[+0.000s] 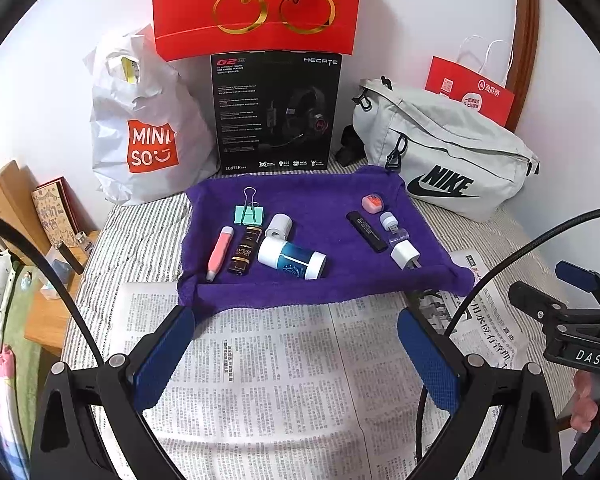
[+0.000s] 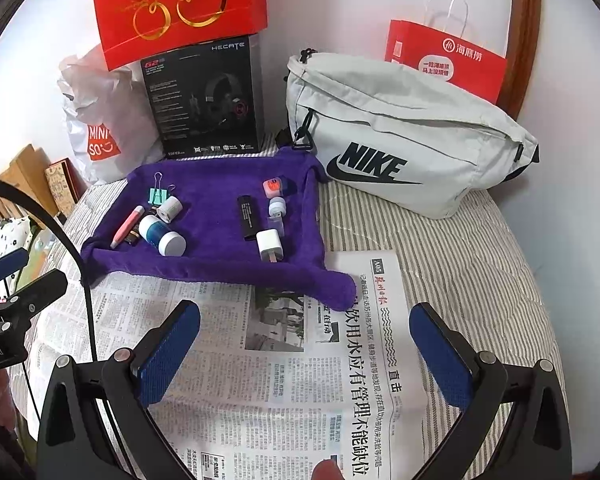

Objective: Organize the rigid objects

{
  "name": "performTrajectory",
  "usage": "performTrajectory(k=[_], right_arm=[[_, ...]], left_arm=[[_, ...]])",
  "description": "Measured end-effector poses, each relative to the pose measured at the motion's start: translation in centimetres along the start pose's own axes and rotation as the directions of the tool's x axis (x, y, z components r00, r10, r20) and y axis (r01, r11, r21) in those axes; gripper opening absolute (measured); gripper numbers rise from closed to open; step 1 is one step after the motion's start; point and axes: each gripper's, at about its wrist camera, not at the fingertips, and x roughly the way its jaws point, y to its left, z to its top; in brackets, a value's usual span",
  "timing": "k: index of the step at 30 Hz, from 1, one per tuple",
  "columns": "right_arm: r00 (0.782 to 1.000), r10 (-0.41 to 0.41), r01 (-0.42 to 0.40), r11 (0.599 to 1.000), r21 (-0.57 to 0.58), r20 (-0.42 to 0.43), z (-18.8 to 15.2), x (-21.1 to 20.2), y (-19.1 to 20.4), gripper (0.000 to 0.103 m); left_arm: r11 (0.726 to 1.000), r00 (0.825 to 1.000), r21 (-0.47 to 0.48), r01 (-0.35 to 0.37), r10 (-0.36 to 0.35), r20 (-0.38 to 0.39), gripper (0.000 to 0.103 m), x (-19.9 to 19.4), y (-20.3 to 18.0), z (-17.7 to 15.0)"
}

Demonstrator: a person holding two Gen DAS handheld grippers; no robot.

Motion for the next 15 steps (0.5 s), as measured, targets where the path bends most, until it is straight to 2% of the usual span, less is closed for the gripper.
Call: performTrajectory(k=[15], right_arm=[[1.000, 0.000, 0.000, 1.000, 0.002, -0.001, -0.18, -0.11, -0.01, 0.103]], left_arm=[[1.000, 1.000, 0.003, 0.002, -0.002, 0.000, 0.103, -0.10, -0.23, -0.03]])
